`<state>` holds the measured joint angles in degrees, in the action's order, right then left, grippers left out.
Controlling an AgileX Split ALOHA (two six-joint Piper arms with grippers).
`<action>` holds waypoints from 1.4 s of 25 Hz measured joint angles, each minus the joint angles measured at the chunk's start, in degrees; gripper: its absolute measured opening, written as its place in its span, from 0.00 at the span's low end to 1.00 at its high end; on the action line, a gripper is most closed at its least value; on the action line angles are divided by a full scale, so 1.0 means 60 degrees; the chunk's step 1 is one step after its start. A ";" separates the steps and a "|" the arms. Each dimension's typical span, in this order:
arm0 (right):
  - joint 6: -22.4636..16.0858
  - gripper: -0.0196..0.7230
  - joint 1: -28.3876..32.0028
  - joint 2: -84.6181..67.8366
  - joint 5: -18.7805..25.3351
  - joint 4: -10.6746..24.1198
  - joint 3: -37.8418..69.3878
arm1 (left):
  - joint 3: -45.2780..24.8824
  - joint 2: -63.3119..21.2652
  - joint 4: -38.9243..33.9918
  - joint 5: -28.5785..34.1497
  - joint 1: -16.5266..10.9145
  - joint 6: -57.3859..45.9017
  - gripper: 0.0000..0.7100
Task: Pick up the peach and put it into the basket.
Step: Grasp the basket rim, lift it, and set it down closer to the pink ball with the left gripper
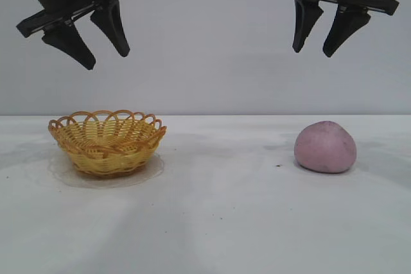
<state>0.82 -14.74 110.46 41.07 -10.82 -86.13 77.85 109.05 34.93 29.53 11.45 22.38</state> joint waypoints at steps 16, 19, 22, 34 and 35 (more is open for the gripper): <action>0.0000 0.47 0.0000 0.0000 0.0042 0.0000 0.0000 | 0.0214 0.0000 -0.0596 0.0917 0.0000 0.0919 0.61; 0.0000 0.47 0.0000 0.0000 0.0059 0.0000 0.0000 | 0.0669 0.0000 -0.1519 0.1589 0.0000 0.1072 0.61; 0.0000 0.47 0.0000 0.0000 0.0082 0.0000 0.0000 | 0.1297 0.0106 -0.2387 0.2421 0.0000 0.1110 0.61; 0.0000 0.47 0.0000 0.0000 0.0287 0.0000 0.0000 | 0.5022 0.2690 -0.3855 0.6593 0.0000 0.2177 0.61; 0.0000 0.47 0.0000 0.0000 0.0302 0.0000 0.0000 | 0.5294 0.2852 -0.3929 0.6640 0.0000 0.2221 0.61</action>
<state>0.82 -14.74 110.46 42.88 -10.82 -86.13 109.62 126.16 11.35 69.37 11.45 35.70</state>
